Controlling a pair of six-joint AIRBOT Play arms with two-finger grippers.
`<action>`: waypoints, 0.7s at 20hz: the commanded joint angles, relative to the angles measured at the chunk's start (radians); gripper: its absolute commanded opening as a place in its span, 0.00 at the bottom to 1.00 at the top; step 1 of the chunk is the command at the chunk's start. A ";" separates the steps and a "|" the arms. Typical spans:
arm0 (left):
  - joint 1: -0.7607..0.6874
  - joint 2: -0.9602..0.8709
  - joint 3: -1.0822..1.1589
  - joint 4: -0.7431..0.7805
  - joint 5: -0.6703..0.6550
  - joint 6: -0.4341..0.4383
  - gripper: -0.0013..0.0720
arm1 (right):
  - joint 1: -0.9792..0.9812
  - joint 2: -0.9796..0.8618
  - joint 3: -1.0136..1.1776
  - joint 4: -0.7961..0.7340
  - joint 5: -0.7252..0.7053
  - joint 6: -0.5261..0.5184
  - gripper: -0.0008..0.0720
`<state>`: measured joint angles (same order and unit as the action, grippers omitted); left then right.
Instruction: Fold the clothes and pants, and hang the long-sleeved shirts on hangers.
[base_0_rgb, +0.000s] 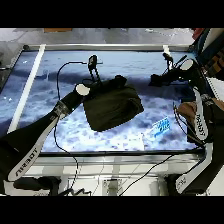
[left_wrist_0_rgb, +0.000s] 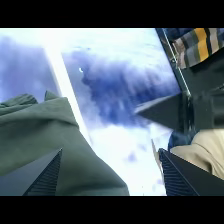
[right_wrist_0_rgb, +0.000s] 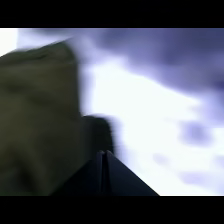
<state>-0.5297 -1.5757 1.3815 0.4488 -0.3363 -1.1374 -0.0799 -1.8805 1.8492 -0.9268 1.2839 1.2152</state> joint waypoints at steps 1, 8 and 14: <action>0.010 0.001 0.000 -0.001 -0.008 0.000 0.98 | 0.022 -0.026 -0.050 0.304 0.053 -0.234 0.45; 0.010 0.001 0.000 -0.001 -0.046 0.000 0.98 | 0.207 -0.026 -0.055 -0.153 -0.137 -0.090 0.80; 0.010 0.001 0.000 -0.001 -0.054 0.000 0.98 | 0.180 -0.082 -0.055 -0.230 -0.081 0.078 0.80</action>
<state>-0.5205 -1.5749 1.3815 0.4480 -0.3824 -1.1374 0.1150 -1.9339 1.7947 -1.1095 1.1645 1.2247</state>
